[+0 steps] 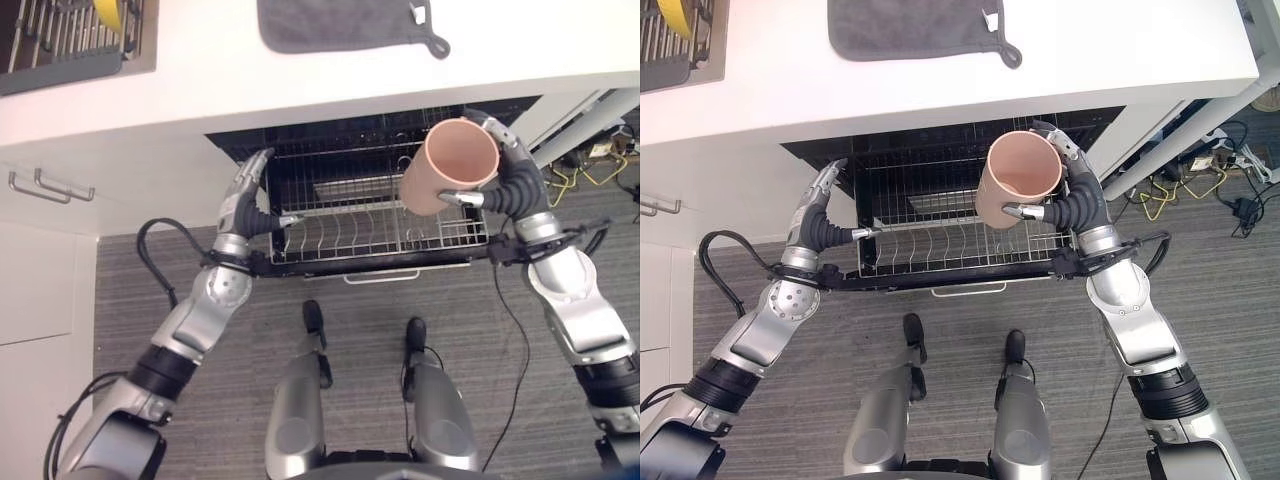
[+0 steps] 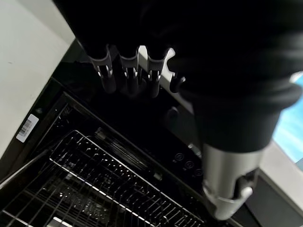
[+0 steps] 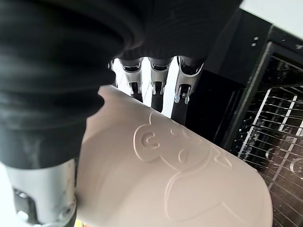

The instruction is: Place the dishes in the dishwasher.

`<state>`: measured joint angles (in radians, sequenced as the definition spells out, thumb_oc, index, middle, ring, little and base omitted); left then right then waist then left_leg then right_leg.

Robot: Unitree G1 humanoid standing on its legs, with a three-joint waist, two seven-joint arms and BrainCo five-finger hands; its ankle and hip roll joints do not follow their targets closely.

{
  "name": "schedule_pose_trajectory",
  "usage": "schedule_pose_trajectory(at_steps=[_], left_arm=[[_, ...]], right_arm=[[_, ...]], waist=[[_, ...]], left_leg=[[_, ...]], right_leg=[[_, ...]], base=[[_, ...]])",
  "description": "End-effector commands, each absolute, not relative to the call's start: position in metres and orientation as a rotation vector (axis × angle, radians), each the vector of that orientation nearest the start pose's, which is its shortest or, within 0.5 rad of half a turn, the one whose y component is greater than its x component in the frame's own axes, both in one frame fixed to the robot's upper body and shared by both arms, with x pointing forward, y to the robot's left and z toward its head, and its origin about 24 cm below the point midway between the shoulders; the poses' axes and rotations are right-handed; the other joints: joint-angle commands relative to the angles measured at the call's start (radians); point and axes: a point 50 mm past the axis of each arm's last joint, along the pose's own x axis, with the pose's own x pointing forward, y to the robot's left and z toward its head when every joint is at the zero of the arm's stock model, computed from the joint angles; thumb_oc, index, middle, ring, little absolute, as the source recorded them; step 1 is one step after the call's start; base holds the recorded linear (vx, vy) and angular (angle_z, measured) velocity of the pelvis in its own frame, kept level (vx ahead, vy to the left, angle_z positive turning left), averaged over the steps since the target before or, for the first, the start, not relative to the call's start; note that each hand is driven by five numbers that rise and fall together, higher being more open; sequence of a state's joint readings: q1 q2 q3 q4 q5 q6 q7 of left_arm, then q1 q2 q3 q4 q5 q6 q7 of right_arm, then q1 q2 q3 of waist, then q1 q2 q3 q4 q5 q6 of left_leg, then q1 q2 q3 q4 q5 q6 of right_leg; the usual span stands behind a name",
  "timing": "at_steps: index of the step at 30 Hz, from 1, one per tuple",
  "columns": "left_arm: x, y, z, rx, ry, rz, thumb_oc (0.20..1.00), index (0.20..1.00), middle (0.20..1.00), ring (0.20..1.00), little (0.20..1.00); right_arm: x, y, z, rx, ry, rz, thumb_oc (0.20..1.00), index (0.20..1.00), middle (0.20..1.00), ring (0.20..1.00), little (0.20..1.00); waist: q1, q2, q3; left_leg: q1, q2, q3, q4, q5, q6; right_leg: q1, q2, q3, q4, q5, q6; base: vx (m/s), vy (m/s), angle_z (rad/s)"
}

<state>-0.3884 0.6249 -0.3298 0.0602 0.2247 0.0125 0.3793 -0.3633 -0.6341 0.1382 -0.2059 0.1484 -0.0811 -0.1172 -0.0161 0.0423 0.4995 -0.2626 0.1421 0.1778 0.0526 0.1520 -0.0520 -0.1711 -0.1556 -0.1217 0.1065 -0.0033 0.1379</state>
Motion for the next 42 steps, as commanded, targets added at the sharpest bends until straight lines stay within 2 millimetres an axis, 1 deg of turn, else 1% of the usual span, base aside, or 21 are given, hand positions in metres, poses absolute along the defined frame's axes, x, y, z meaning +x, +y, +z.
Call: schedule_pose_trajectory(at_steps=[1, 4, 5, 7, 8, 9, 10, 12, 13, 14, 16, 18, 19, 20, 24, 25, 27, 30, 32, 38, 42], left_arm=[[0.312, 0.196, 0.138, 0.995, -0.37, 0.074, 1.0, 1.0, 1.0, 1.0, 1.0], [0.319, 0.201, 0.133, 1.086, -0.278, 0.047, 1.0, 1.0, 1.0, 1.0, 1.0], [0.324, 0.206, 0.125, 1.151, -0.172, -0.003, 1.0, 1.0, 1.0, 1.0, 1.0], [0.327, 0.21, 0.114, 1.241, -0.039, -0.074, 1.0, 1.0, 1.0, 1.0, 1.0], [0.328, 0.212, 0.11, 1.259, 0.015, -0.094, 1.0, 1.0, 1.0, 1.0, 1.0], [0.328, 0.216, 0.097, 1.312, 0.11, -0.135, 1.0, 1.0, 1.0, 1.0, 1.0], [0.327, 0.219, 0.085, 1.329, 0.182, -0.149, 1.0, 1.0, 1.0, 1.0, 1.0], [0.324, 0.22, 0.066, 1.362, 0.273, -0.167, 1.0, 1.0, 1.0, 1.0, 1.0], [0.323, 0.22, 0.057, 1.365, 0.307, -0.171, 1.0, 1.0, 1.0, 1.0, 1.0], [0.323, 0.219, 0.052, 1.363, 0.329, -0.171, 1.0, 1.0, 1.0, 1.0, 1.0], [0.319, 0.218, 0.031, 1.358, 0.402, -0.16, 1.0, 1.0, 1.0, 1.0, 1.0], [0.317, 0.215, 0.016, 1.346, 0.449, -0.136, 1.0, 1.0, 1.0, 1.0, 1.0], [0.317, 0.214, 0.013, 1.345, 0.463, -0.129, 1.0, 1.0, 1.0, 1.0, 1.0], [0.313, 0.213, 0.0, 1.334, 0.519, -0.123, 1.0, 1.0, 1.0, 1.0, 1.0], [0.306, 0.204, -0.019, 1.318, 0.586, -0.164, 1.0, 1.0, 1.0, 1.0, 1.0], [0.305, 0.203, -0.021, 1.311, 0.589, -0.17, 1.0, 1.0, 1.0, 1.0, 1.0], [0.299, 0.196, -0.03, 1.226, 0.589, -0.187, 1.0, 1.0, 1.0, 1.0, 1.0], [0.29, 0.187, -0.04, 1.17, 0.596, -0.224, 1.0, 1.0, 1.0, 1.0, 1.0], [0.281, 0.183, -0.049, 1.143, 0.615, -0.257, 1.0, 1.0, 1.0, 1.0, 1.0], [0.261, 0.185, -0.064, 1.093, 0.66, -0.288, 1.0, 1.0, 1.0, 1.0, 1.0], [0.251, 0.189, -0.071, 1.054, 0.695, -0.287, 1.0, 1.0, 1.0, 1.0, 1.0]], right_arm=[[0.272, -0.176, 0.243, -0.44, -0.814, 0.155, 0.2, 0.2, 0.2, 0.2, 0.2], [0.272, -0.173, 0.248, -0.447, -0.828, 0.165, 0.2, 0.2, 0.2, 0.2, 0.2], [0.271, -0.173, 0.253, -0.45, -0.838, 0.173, 0.2, 0.2, 0.2, 0.2, 0.2], [0.271, -0.175, 0.258, -0.456, -0.847, 0.178, 0.2, 0.2, 0.2, 0.2, 0.2], [0.271, -0.175, 0.259, -0.458, -0.85, 0.177, 0.2, 0.2, 0.2, 0.2, 0.2], [0.27, -0.176, 0.263, -0.461, -0.855, 0.181, 0.2, 0.2, 0.2, 0.2, 0.2], [0.269, -0.177, 0.265, -0.463, -0.86, 0.183, 0.2, 0.2, 0.2, 0.2, 0.2], [0.267, -0.177, 0.267, -0.461, -0.868, 0.188, 0.2, 0.2, 0.2, 0.2, 0.2], [0.266, -0.176, 0.267, -0.46, -0.87, 0.189, 0.2, 0.2, 0.2, 0.2, 0.2], [0.266, -0.176, 0.268, -0.459, -0.87, 0.19, 0.2, 0.2, 0.2, 0.2, 0.2], [0.265, -0.173, 0.268, -0.451, -0.872, 0.201, 0.2, 0.2, 0.2, 0.2, 0.2], [0.265, -0.171, 0.268, -0.442, -0.871, 0.207, 0.2, 0.2, 0.2, 0.2, 0.2], [0.265, -0.17, 0.268, -0.441, -0.87, 0.207, 0.2, 0.2, 0.2, 0.2, 0.2], [0.266, -0.168, 0.266, -0.436, -0.867, 0.211, 0.2, 0.2, 0.2, 0.2, 0.2], [0.267, -0.166, 0.265, -0.428, -0.86, 0.202, 0.2, 0.2, 0.2, 0.2, 0.2], [0.267, -0.166, 0.265, -0.427, -0.858, 0.2, 0.2, 0.2, 0.2, 0.2, 0.2], [0.269, -0.168, 0.264, -0.423, -0.846, 0.188, 0.2, 0.2, 0.2, 0.2, 0.2], [0.273, -0.172, 0.257, -0.43, -0.811, 0.163, 0.2, 0.2, 0.2, 0.2, 0.2], [0.278, -0.177, 0.252, -0.437, -0.777, 0.142, 0.2, 0.2, 0.2, 0.2, 0.2], [0.282, -0.19, 0.244, -0.482, -0.717, 0.102, 0.2, 0.2, 0.2, 0.2, 0.2], [0.279, -0.197, 0.235, -0.456, -0.678, 0.076, 0.2, 0.2, 0.2, 0.2, 0.2]], waist=[[-0.019, -0.054, -0.059], [-0.023, -0.051, -0.061], [-0.028, -0.051, -0.062], [-0.033, -0.05, -0.066], [-0.034, -0.05, -0.066], [-0.038, -0.05, -0.069], [-0.04, -0.052, -0.073], [-0.043, -0.059, -0.077], [-0.042, -0.061, -0.08], [-0.041, -0.063, -0.082], [-0.042, -0.072, -0.088], [-0.043, -0.079, -0.091], [-0.044, -0.08, -0.091], [-0.044, -0.085, -0.093], [-0.042, -0.095, -0.096], [-0.041, -0.095, -0.096], [-0.037, -0.099, -0.096], [-0.027, -0.102, -0.093], [-0.02, -0.104, -0.092], [-0.009, -0.105, -0.087], [-0.015, -0.105, -0.081]], left_leg=[[-0.044, 0.043, -0.051, 0.146, -0.075, -0.082], [-0.042, 0.041, -0.04, 0.137, -0.074, -0.081], [-0.046, 0.042, -0.034, 0.136, -0.072, -0.082], [-0.049, 0.043, -0.028, 0.133, -0.07, -0.082], [-0.05, 0.044, -0.026, 0.133, -0.069, -0.083], [-0.052, 0.048, -0.022, 0.137, -0.071, -0.084], [-0.055, 0.051, -0.018, 0.14, -0.073, -0.084], [-0.057, 0.056, -0.016, 0.141, -0.075, -0.085], [-0.058, 0.058, -0.015, 0.142, -0.076, -0.085], [-0.059, 0.058, -0.015, 0.143, -0.077, -0.085], [-0.067, 0.062, -0.014, 0.151, -0.079, -0.087], [-0.07, 0.064, -0.014, 0.151, -0.079, -0.087], [-0.071, 0.064, -0.014, 0.151, -0.079, -0.087], [-0.073, 0.067, -0.012, 0.151, -0.079, -0.088], [-0.08, 0.069, -0.013, 0.156, -0.08, -0.091], [-0.08, 0.07, -0.014, 0.155, -0.08, -0.091], [-0.08, 0.07, -0.013, 0.153, -0.082, -0.091], [-0.084, 0.068, -0.016, 0.153, -0.085, -0.09], [-0.083, 0.067, -0.018, 0.151, -0.088, -0.089], [-0.079, 0.063, -0.021, 0.137, -0.087, -0.086], [-0.08, 0.063, -0.019, 0.139, -0.09, -0.086]], right_leg=[[0.117, 0.005, 0.016, -0.117, 0.026, -0.039], [0.133, 0.002, 0.02, -0.142, 0.032, -0.031], [0.14, 0.0, 0.022, -0.154, 0.036, -0.026], [0.149, -0.003, 0.024, -0.169, 0.042, -0.019], [0.152, -0.004, 0.024, -0.173, 0.043, -0.017], [0.159, -0.008, 0.024, -0.178, 0.043, -0.013], [0.165, -0.011, 0.025, -0.184, 0.043, -0.011], [0.172, -0.014, 0.025, -0.189, 0.041, -0.006], [0.174, -0.016, 0.026, -0.191, 0.04, -0.005], [0.175, -0.016, 0.027, -0.191, 0.039, -0.005], [0.179, -0.017, 0.029, -0.192, 0.036, -0.004], [0.18, -0.017, 0.032, -0.193, 0.034, -0.004], [0.18, -0.017, 0.032, -0.193, 0.034, -0.004], [0.183, -0.018, 0.031, -0.194, 0.032, -0.002], [0.183, -0.017, 0.031, -0.194, 0.032, -0.002], [0.182, -0.017, 0.03, -0.194, 0.031, -0.001], [0.18, -0.018, 0.03, -0.194, 0.031, 0.0], [0.178, -0.018, 0.026, -0.194, 0.032, 0.001], [0.178, -0.019, 0.021, -0.194, 0.032, 0.002], [0.176, -0.018, 0.013, -0.194, 0.033, 0.003], [0.172, -0.017, 0.016, -0.194, 0.035, 0.001]], base=[[-0.08, 0.044, -0.04], [-0.06, 0.033, -0.05], [-0.08, 0.041, -0.03], [-0.06, 0.036, -0.05], [-0.04, 0.033, -0.08], [-0.03, 0.032, -0.07], [-0.02, 0.027, -0.06], [-0.01, 0.001, -0.05], [0.0, 0.0, 0.0], [0.0, 0.0, 0.0], [0.0, 0.0, 0.0], [0.0, 0.0, 0.0], [0.0, 0.0, 0.0], [0.0, 0.0, 0.0], [0.0, -0.036, 0.0], [-0.02, -0.037, 0.0], [-0.03, -0.043, -0.01], [-0.03, -0.045, -0.01], [-0.02, -0.044, 0.02], [-0.01, -0.012, 0.02], [0.0, 0.0, 0.0]])
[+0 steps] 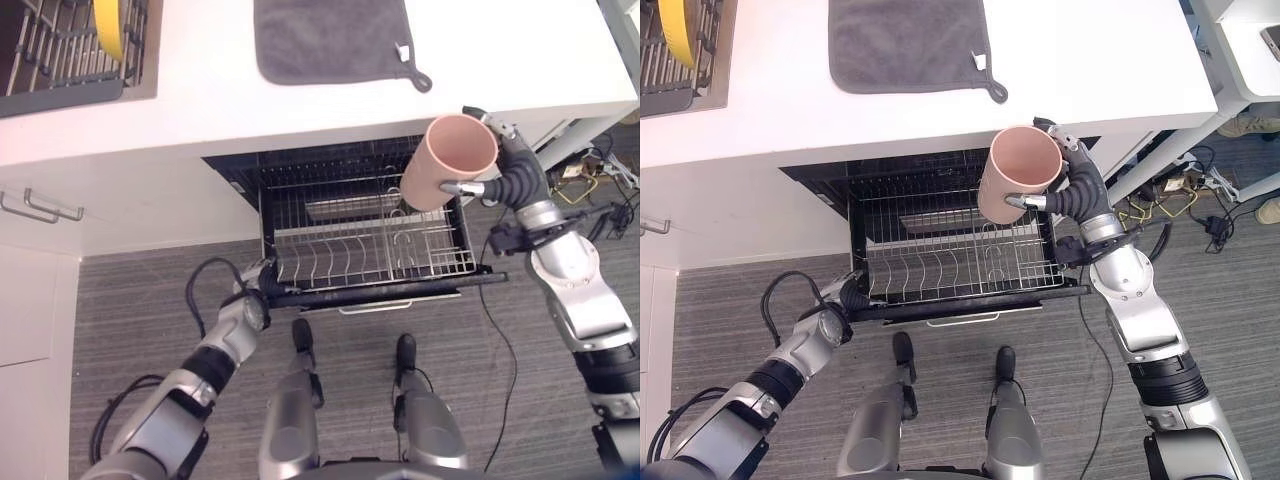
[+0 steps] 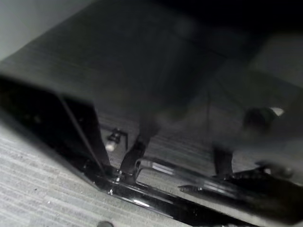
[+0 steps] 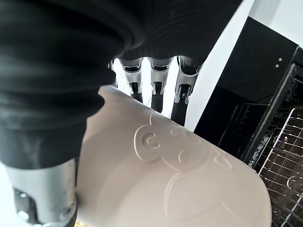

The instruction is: Place the dishes in the dishwasher.

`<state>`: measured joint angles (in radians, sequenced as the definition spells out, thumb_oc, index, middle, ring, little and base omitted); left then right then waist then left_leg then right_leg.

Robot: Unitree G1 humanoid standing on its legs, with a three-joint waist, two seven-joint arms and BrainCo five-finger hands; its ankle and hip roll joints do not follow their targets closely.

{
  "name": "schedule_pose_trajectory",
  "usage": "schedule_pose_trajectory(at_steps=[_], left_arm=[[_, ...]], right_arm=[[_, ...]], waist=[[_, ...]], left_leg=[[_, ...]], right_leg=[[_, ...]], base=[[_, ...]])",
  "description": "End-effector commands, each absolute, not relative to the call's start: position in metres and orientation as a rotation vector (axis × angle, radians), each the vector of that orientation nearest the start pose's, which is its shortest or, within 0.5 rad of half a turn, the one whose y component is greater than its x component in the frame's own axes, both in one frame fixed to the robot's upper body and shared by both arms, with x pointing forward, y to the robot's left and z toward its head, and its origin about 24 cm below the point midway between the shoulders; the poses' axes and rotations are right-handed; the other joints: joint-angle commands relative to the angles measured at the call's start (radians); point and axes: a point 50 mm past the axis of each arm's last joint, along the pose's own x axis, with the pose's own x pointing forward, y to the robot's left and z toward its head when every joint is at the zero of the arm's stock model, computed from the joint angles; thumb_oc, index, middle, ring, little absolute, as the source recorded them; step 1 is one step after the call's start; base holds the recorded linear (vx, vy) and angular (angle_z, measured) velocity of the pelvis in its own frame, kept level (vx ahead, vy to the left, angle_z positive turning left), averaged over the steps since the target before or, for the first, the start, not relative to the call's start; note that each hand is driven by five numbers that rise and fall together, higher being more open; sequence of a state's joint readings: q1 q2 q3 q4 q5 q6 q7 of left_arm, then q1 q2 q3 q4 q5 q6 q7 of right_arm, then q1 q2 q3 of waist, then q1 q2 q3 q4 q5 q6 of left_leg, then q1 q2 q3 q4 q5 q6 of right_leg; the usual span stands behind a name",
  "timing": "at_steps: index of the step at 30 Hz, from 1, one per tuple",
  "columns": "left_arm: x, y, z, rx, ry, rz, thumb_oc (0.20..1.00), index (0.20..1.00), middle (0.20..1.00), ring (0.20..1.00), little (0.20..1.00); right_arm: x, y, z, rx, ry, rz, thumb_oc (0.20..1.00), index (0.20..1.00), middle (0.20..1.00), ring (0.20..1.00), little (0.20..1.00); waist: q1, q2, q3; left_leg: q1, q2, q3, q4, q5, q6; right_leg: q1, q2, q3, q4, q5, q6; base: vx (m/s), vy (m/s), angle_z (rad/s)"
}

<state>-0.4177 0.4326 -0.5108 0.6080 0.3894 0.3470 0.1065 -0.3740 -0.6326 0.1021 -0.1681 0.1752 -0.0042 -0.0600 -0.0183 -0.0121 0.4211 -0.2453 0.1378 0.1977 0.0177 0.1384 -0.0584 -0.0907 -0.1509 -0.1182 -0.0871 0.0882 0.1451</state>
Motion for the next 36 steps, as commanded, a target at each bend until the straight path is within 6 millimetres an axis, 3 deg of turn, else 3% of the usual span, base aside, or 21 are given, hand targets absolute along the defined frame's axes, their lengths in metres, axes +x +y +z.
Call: schedule_pose_trajectory(at_steps=[1, 13, 17, 22, 29, 36], left_arm=[[0.249, 0.19, -0.072, 1.053, 0.703, -0.288, 1.0, 1.0, 1.0, 1.0, 1.0], [0.242, 0.198, -0.073, 1.05, 0.704, -0.316, 1.0, 1.0, 1.0, 1.0, 1.0], [0.249, 0.195, -0.061, 1.032, 0.64, -0.308, 1.0, 1.0, 1.0, 1.0, 1.0], [0.256, 0.193, -0.044, 1.031, 0.556, -0.329, 1.0, 1.0, 1.0, 1.0, 1.0], [0.262, 0.193, -0.03, 1.052, 0.502, -0.369, 1.0, 1.0, 1.0, 1.0, 1.0], [0.26, 0.195, -0.025, 1.073, 0.499, -0.405, 1.0, 1.0, 1.0, 1.0, 1.0]], right_arm=[[0.279, -0.199, 0.23, -0.444, -0.65, 0.075, 0.2, 0.2, 0.2, 0.2, 0.2], [0.3, -0.227, 0.176, -0.487, -0.353, 0.036, 0.2, 0.2, 0.2, 0.2, 0.2], [0.307, -0.235, 0.158, -0.496, -0.266, 0.019, 0.2, 0.2, 0.2, 0.2, 0.2], [0.322, -0.248, 0.141, -0.357, -0.146, 0.006, 0.2, 0.2, 0.2, 0.2, 0.2], [0.351, -0.284, 0.159, -0.499, -0.03, -0.083, 0.2, 0.2, 0.2, 0.2, 0.2], [0.368, -0.299, 0.173, -0.512, 0.071, -0.128, 0.2, 0.2, 0.2, 0.2, 0.2]], waist=[[-0.015, -0.05, -0.002], [-0.003, -0.046, 0.007], [0.011, -0.041, 0.008], [0.048, -0.03, 0.008], [0.1, -0.002, 0.005], [0.129, 0.02, 0.007]], left_leg=[[-0.098, 0.067, -0.037, 0.173, -0.076, -0.08], [-0.104, 0.066, -0.036, 0.18, -0.075, -0.077], [-0.107, 0.062, -0.043, 0.184, -0.075, -0.076], [-0.114, 0.052, -0.063, 0.19, -0.074, -0.077], [-0.117, 0.037, -0.086, 0.185, -0.068, -0.078], [-0.106, 0.025, -0.1, 0.176, -0.066, -0.075]], right_leg=[[0.09, -0.021, 0.014, 0.0, -0.056, -0.007], [0.089, -0.018, 0.003, 0.0, -0.054, -0.012], [0.09, -0.02, -0.008, 0.0, -0.055, -0.015], [0.096, -0.023, -0.034, 0.0, -0.057, -0.018], [0.092, -0.026, -0.066, 0.003, -0.058, -0.024], [0.08, -0.031, -0.084, 0.009, -0.055, -0.027]], base=[[0.0, 0.0, 0.0], [0.0, -0.003, 0.0], [0.0, -0.008, 0.01], [0.0, -0.047, 0.04], [0.0, -0.009, 0.1], [-0.01, 0.014, 0.09]])
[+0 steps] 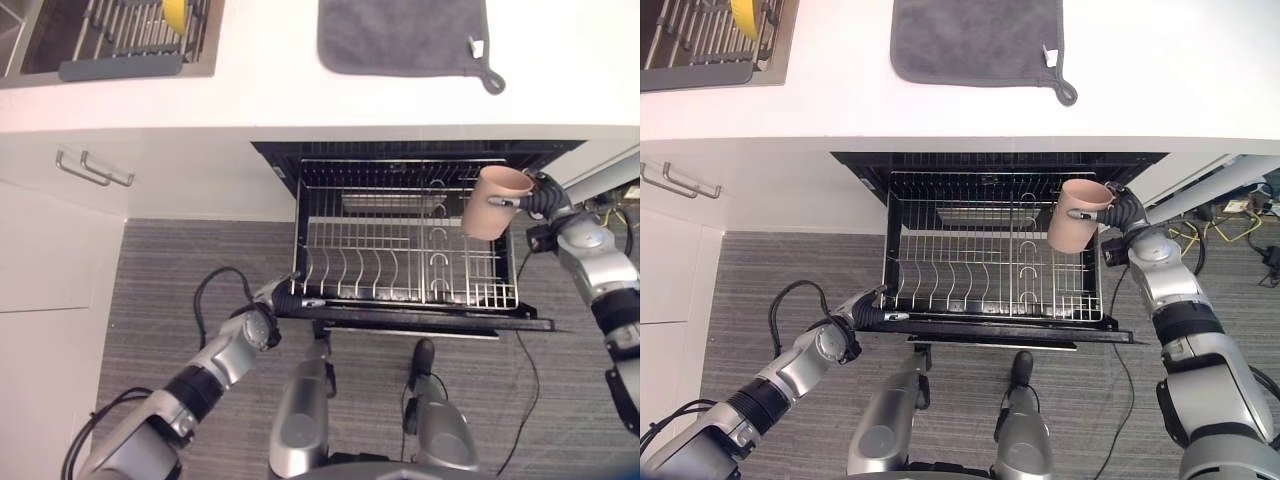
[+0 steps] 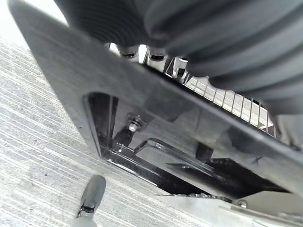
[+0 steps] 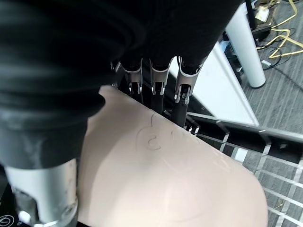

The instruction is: Place the dishes in the dishwasher.

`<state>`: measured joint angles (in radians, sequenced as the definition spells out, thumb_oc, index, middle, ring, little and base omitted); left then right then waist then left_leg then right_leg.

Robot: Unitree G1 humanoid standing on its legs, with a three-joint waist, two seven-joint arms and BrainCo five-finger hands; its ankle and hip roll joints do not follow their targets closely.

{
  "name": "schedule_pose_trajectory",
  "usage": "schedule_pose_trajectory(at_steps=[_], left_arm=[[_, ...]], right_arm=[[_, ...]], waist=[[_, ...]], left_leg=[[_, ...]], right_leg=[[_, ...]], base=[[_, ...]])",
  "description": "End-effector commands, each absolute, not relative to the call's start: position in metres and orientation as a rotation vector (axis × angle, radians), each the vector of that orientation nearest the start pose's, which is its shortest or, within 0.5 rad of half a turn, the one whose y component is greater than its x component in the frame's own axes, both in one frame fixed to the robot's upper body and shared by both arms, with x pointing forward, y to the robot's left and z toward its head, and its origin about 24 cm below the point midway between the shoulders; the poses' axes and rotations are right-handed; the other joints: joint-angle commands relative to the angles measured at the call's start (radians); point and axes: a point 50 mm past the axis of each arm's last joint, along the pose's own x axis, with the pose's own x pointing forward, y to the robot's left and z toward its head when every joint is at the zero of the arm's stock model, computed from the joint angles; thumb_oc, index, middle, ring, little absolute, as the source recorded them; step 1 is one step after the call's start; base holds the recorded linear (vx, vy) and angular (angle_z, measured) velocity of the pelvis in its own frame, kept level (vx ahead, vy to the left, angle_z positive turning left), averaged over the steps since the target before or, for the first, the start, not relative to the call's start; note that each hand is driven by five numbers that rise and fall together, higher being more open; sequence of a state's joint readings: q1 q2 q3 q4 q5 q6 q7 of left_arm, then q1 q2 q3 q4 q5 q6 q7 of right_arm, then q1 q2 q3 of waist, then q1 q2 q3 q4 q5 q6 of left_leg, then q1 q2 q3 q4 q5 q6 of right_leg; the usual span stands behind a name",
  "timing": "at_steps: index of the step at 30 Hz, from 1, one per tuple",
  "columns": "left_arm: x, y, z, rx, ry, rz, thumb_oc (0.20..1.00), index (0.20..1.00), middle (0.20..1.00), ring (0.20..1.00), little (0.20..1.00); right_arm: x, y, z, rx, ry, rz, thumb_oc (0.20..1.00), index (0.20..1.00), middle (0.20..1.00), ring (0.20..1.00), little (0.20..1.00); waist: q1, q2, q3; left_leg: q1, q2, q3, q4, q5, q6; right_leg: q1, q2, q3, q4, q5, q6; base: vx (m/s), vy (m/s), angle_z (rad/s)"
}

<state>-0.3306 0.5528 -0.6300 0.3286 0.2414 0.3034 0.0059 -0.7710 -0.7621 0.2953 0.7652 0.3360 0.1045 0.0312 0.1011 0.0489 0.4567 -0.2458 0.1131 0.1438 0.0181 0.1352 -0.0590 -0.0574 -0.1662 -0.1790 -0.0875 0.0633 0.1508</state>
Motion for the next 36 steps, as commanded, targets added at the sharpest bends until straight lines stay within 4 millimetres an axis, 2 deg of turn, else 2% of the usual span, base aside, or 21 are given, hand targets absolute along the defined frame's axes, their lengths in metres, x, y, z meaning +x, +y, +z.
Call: schedule_pose_trajectory(at_steps=[1, 5, 10, 18, 20, 27, 28, 29, 32, 36], left_arm=[[0.26, 0.196, -0.026, 1.069, 0.499, -0.403, 1.0, 1.0, 1.0, 1.0, 1.0], [0.258, 0.197, -0.024, 1.053, 0.489, -0.399, 1.0, 1.0, 1.0, 1.0, 1.0], [0.255, 0.197, -0.024, 1.049, 0.48, -0.403, 1.0, 1.0, 1.0, 1.0, 1.0], [0.253, 0.198, -0.025, 1.044, 0.466, -0.387, 1.0, 1.0, 1.0, 1.0, 1.0], [0.255, 0.194, -0.025, 1.033, 0.457, -0.379, 1.0, 1.0, 1.0, 1.0, 1.0], [0.254, 0.191, -0.026, 1.028, 0.434, -0.372, 1.0, 1.0, 1.0, 1.0, 1.0], [0.255, 0.19, -0.024, 1.025, 0.424, -0.363, 1.0, 1.0, 1.0, 1.0, 1.0], [0.255, 0.19, -0.024, 1.021, 0.423, -0.36, 1.0, 1.0, 1.0, 1.0, 1.0], [0.256, 0.189, -0.022, 1.017, 0.418, -0.354, 1.0, 1.0, 1.0, 1.0, 1.0], [0.256, 0.189, -0.021, 1.008, 0.417, -0.346, 1.0, 1.0, 1.0, 1.0, 1.0]], right_arm=[[0.37, -0.303, 0.177, -0.516, 0.087, -0.145, 0.2, 0.2, 0.2, 0.2, 0.2], [0.373, -0.316, 0.187, -0.533, 0.131, -0.188, 0.2, 0.2, 0.2, 0.2, 0.2], [0.372, -0.324, 0.188, -0.558, 0.166, -0.204, 0.2, 0.2, 0.2, 0.2, 0.2], [0.371, -0.331, 0.176, -0.566, 0.241, -0.217, 0.2, 0.2, 0.2, 0.2, 0.2], [0.371, -0.333, 0.172, -0.582, 0.27, -0.228, 0.2, 0.2, 0.2, 0.2, 0.2], [0.373, -0.334, 0.174, -0.647, 0.285, -0.274, 0.2, 0.2, 0.2, 0.2, 0.2], [0.373, -0.335, 0.175, -0.627, 0.278, -0.311, 0.689, 0.689, 0.689, 0.689, 0.689], [0.374, -0.334, 0.175, -0.622, 0.282, -0.321, 1.0, 1.0, 1.0, 1.0, 1.0], [0.374, -0.335, 0.175, -0.572, 0.273, -0.356, 1.0, 1.0, 1.0, 1.0, 1.0], [0.377, -0.325, 0.181, -0.46, 0.2, -0.337, 1.0, 1.0, 1.0, 1.0, 1.0]], waist=[[0.013, -0.036, -0.026], [0.022, -0.022, -0.019], [0.027, -0.016, -0.015], [0.022, 0.0, 0.001], [0.018, 0.012, 0.015], [0.013, 0.026, 0.028], [0.01, 0.029, 0.033], [0.009, 0.03, 0.034], [0.006, 0.031, 0.039], [-0.004, 0.028, 0.046]], left_leg=[[-0.103, 0.047, -0.047, 0.171, -0.062, -0.073], [-0.095, 0.039, -0.051, 0.16, -0.059, -0.068], [-0.086, 0.035, -0.053, 0.151, -0.058, -0.064], [-0.07, 0.032, -0.051, 0.143, -0.06, -0.055], [-0.074, 0.031, -0.052, 0.151, -0.064, -0.051], [-0.072, 0.031, -0.051, 0.148, -0.067, -0.043], [-0.072, 0.03, -0.052, 0.15, -0.069, -0.041], [-0.072, 0.03, -0.052, 0.152, -0.07, -0.04], [-0.067, 0.03, -0.051, 0.156, -0.075, -0.037], [-0.061, 0.03, -0.047, 0.156, -0.078, -0.034]], right_leg=[[0.044, -0.016, -0.025, 0.011, -0.03, -0.034], [0.027, -0.017, -0.025, 0.023, -0.03, -0.036], [0.012, -0.019, -0.029, 0.036, -0.03, -0.036], [-0.029, -0.022, -0.027, 0.068, -0.03, -0.04], [-0.064, -0.026, -0.026, 0.099, -0.032, -0.044], [-0.109, -0.028, -0.026, 0.141, -0.037, -0.049], [-0.123, -0.027, -0.024, 0.156, -0.039, -0.051], [-0.128, -0.027, -0.022, 0.162, -0.039, -0.052], [-0.14, -0.026, -0.021, 0.181, -0.043, -0.054], [-0.155, -0.025, -0.016, 0.2, -0.044, -0.055]], base=[[-0.02, 0.042, 0.0], [-0.02, 0.048, 0.01], [0.0, 0.006, 0.0], [0.0, 0.004, 0.0], [-0.01, 0.018, 0.0], [0.0, 0.005, 0.0], [0.0, 0.041, 0.0], [0.0, 0.035, -0.01], [0.0, 0.0, 0.0], [0.0, 0.0, 0.0]])
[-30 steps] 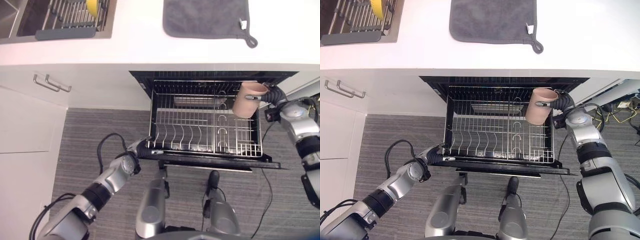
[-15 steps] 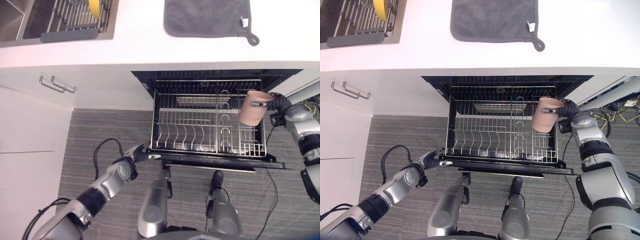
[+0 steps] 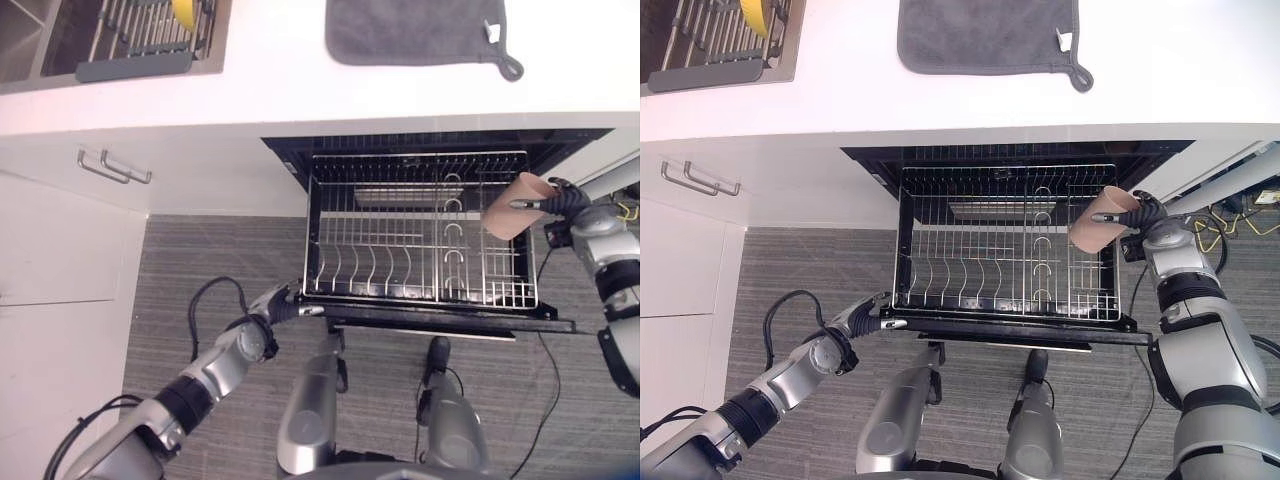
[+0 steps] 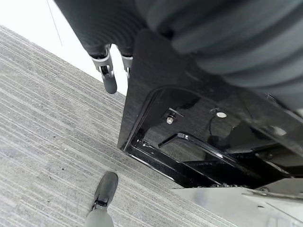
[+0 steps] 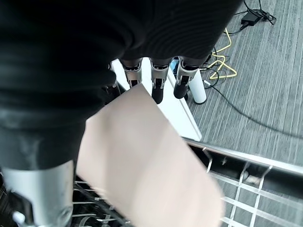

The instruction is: Place the dishes in the dishwasher.

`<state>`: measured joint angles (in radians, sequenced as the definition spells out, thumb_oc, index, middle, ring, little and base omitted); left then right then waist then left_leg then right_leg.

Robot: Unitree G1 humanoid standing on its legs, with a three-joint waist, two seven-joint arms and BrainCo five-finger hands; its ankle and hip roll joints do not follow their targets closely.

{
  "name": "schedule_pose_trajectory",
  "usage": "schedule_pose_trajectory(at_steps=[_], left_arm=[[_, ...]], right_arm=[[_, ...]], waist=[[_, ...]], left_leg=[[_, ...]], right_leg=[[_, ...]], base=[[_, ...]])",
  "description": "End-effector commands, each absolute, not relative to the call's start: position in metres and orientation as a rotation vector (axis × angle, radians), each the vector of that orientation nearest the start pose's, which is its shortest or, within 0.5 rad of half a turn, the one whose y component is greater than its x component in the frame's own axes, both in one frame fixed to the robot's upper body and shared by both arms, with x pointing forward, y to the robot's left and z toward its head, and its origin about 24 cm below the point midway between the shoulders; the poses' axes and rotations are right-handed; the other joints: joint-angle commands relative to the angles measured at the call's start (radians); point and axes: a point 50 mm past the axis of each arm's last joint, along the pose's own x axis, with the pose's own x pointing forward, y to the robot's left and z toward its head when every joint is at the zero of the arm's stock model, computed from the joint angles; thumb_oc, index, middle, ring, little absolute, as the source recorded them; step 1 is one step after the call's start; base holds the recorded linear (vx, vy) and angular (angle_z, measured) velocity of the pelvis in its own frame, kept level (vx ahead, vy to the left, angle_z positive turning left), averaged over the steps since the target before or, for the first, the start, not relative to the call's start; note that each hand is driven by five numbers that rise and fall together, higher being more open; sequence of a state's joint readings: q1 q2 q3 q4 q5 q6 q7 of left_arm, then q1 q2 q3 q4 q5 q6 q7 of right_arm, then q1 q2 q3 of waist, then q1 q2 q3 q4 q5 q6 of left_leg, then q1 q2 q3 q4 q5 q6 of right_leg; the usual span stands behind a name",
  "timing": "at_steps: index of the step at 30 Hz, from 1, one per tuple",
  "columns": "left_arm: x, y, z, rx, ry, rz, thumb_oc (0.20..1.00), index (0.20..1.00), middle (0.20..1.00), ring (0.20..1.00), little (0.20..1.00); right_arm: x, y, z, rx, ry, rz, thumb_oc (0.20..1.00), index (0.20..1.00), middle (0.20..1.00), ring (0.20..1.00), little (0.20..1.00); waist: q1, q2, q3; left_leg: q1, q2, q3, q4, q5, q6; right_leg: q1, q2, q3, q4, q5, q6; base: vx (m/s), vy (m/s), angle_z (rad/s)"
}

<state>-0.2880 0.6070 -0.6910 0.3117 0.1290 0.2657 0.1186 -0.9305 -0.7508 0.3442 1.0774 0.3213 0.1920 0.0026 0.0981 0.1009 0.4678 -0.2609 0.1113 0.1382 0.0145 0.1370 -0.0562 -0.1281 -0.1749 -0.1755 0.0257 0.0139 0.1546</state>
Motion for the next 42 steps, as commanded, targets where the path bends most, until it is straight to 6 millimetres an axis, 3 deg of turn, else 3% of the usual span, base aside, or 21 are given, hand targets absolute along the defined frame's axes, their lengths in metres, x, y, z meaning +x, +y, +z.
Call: schedule_pose_trajectory(at_steps=[1, 14, 16, 20, 23, 26, 29, 32, 37, 42], left_arm=[[0.256, 0.189, -0.02, 1.005, 0.416, -0.344, 1.0, 1.0, 1.0, 1.0, 1.0], [0.262, 0.183, -0.003, 0.913, 0.295, -0.23, 1.0, 1.0, 1.0, 1.0, 1.0], [0.267, 0.179, 0.011, 0.848, 0.193, -0.189, 1.0, 1.0, 1.0, 1.0, 1.0], [0.269, 0.159, 0.069, 0.611, -0.219, -0.14, 1.0, 1.0, 1.0, 1.0, 1.0], [0.267, 0.154, 0.085, 0.484, -0.279, -0.205, 1.0, 1.0, 1.0, 1.0, 1.0], [0.262, 0.157, 0.111, 0.39, -0.421, -0.168, 1.0, 1.0, 1.0, 1.0, 1.0], [0.254, 0.174, 0.132, 0.38, -0.52, -0.083, 1.0, 1.0, 1.0, 1.0, 1.0], [0.246, 0.175, 0.144, 0.481, -0.604, -0.078, 1.0, 1.0, 1.0, 1.0, 1.0], [0.236, 0.176, 0.163, 0.385, -0.728, -0.019, 1.0, 1.0, 1.0, 1.0, 1.0], [0.227, 0.197, 0.167, 0.279, -0.721, 0.104, 1.0, 1.0, 1.0, 1.0, 1.0]], right_arm=[[0.377, -0.323, 0.182, -0.449, 0.189, -0.336, 1.0, 1.0, 1.0, 1.0, 1.0], [0.369, -0.283, 0.199, -0.379, -0.061, -0.26, 1.0, 1.0, 1.0, 1.0, 1.0], [0.364, -0.279, 0.197, -0.357, -0.087, -0.257, 1.0, 1.0, 1.0, 1.0, 1.0], [0.336, -0.27, 0.184, -0.31, -0.2, -0.272, 1.0, 1.0, 1.0, 1.0, 1.0], [0.318, -0.267, 0.173, -0.247, -0.268, -0.314, 1.0, 1.0, 1.0, 1.0, 1.0], [0.293, -0.266, 0.159, -0.142, -0.302, -0.353, 1.0, 1.0, 1.0, 1.0, 1.0], [0.267, -0.264, 0.146, -0.134, -0.325, -0.349, 1.0, 1.0, 1.0, 1.0, 1.0], [0.255, -0.265, 0.152, -0.142, -0.375, -0.346, 1.0, 1.0, 1.0, 1.0, 1.0], [0.24, -0.253, 0.158, -0.126, -0.46, -0.315, 1.0, 1.0, 1.0, 1.0, 1.0], [0.227, -0.244, 0.173, -0.091, -0.549, -0.254, 1.0, 1.0, 1.0, 1.0, 1.0]], waist=[[-0.003, -0.024, 0.036], [-0.057, -0.045, 0.05], [-0.065, -0.049, 0.048], [-0.084, -0.064, 0.044], [-0.101, -0.08, 0.031], [-0.129, -0.091, -0.009], [-0.142, -0.11, -0.067], [-0.146, -0.124, -0.133], [-0.148, -0.117, -0.25], [-0.135, -0.097, -0.32]], left_leg=[[-0.047, 0.032, -0.04, 0.16, -0.08, -0.036], [-0.015, 0.035, -0.013, 0.153, -0.092, -0.025], [-0.009, 0.036, -0.007, 0.149, -0.092, -0.024], [0.011, 0.039, 0.002, 0.143, -0.099, -0.018], [0.038, 0.042, 0.012, 0.126, -0.105, -0.016], [0.091, 0.045, 0.031, 0.086, -0.107, -0.016], [0.15, 0.045, 0.043, 0.054, -0.11, -0.015], [0.206, 0.047, 0.055, 0.013, -0.105, -0.017], [0.312, 0.044, 0.066, -0.093, -0.084, -0.024], [0.356, 0.05, 0.081, -0.093, -0.089, -0.04]], right_leg=[[-0.089, -0.016, -0.019, 0.09, 0.006, -0.059], [-0.107, -0.01, 0.008, 0.119, 0.004, -0.059], [-0.106, -0.009, 0.011, 0.119, 0.004, -0.059], [-0.091, -0.007, 0.006, 0.12, 0.005, -0.062], [-0.069, -0.003, 0.007, 0.112, 0.005, -0.061], [-0.023, 0.007, 0.017, 0.081, 0.005, -0.059], [0.03, 0.016, 0.02, 0.054, 0.003, -0.052], [0.082, 0.025, 0.021, 0.021, 0.009, -0.048], [0.172, 0.037, 0.005, -0.067, 0.033, -0.044], [0.237, 0.045, -0.025, -0.113, 0.024, -0.057]], base=[[0.0, 0.0, 0.0], [0.01, 0.016, -0.03], [0.0, 0.0, 0.0], [0.0, 0.0, 0.0], [0.05, -0.014, 0.0], [0.09, 0.022, -0.07], [0.1, -0.069, -0.08], [0.08, -0.1, 0.01], [0.1, -0.092, 0.07], [0.1, -0.15, 0.04]])
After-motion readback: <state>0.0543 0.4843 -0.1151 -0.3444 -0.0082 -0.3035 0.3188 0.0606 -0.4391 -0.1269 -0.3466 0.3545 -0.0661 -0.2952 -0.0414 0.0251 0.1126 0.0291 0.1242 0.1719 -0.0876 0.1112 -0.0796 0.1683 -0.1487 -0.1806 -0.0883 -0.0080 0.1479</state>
